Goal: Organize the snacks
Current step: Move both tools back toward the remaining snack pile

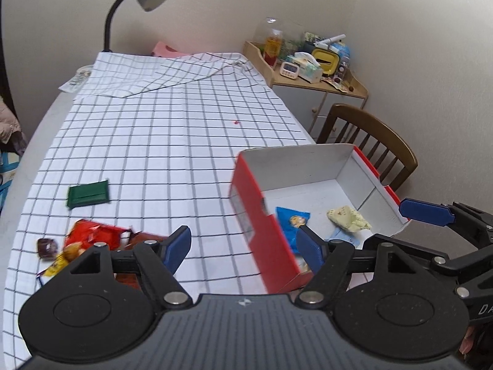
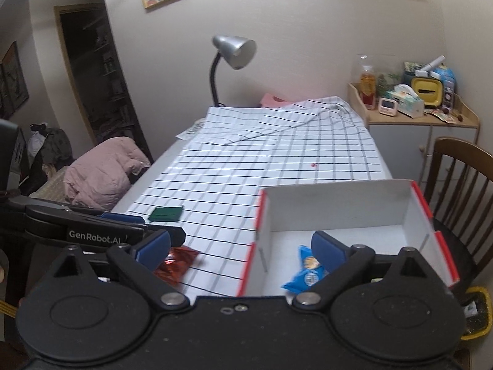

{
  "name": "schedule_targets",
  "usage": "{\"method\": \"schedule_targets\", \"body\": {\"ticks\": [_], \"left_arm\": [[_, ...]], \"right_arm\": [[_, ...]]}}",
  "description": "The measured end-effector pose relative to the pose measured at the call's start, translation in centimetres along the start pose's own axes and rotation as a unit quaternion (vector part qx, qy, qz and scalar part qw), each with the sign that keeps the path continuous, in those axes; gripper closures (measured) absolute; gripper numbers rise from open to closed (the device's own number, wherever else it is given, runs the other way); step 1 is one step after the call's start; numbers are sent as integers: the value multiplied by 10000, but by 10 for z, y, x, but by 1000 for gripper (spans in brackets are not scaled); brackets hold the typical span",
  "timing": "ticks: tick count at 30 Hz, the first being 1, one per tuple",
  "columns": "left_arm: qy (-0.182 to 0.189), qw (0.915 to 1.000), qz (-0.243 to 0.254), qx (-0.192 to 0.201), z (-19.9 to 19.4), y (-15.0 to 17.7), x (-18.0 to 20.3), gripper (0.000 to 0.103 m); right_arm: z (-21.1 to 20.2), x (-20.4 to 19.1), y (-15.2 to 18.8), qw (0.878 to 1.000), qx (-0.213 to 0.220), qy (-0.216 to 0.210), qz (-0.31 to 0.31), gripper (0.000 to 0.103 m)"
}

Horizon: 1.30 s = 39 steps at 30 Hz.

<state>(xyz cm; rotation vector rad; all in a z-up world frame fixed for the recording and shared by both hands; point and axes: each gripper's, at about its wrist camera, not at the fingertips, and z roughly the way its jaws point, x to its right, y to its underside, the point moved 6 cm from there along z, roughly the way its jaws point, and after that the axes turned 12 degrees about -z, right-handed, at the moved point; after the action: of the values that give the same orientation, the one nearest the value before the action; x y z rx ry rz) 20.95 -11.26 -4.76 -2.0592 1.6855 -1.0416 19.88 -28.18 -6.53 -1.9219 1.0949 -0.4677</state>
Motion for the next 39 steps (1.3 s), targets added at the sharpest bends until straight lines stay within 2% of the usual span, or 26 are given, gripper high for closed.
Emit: {"method": "schedule_targets", "body": {"ticks": [2, 7, 13, 20, 25, 32, 39], "left_arm": [[-6, 10000, -52, 23, -7, 1, -14, 19], [-11, 9998, -204, 26, -21, 4, -54, 18], [-53, 9987, -507, 38, -30, 6, -106, 4], [-465, 9959, -780, -5, -29, 10, -170, 4], [-859, 9929, -816, -144, -17, 21, -209, 4], [-1121, 9892, -837, -434, 11, 38, -233, 4], [-1349, 9861, -755, -616, 43, 44, -240, 4]], "right_arm": [[3, -14, -1, 10000, 28, -38, -27, 0], [16, -44, -2, 9999, -9, -141, -15, 0], [32, -76, -1, 9999, -29, -161, 14, 0], [61, -109, 13, 9994, -263, -193, 67, 0], [86, -133, 30, 9980, -583, -174, -168, 0], [117, -165, 51, 9931, -986, -344, -533, 1], [152, -188, 67, 9858, -1346, -490, -880, 7]]}}
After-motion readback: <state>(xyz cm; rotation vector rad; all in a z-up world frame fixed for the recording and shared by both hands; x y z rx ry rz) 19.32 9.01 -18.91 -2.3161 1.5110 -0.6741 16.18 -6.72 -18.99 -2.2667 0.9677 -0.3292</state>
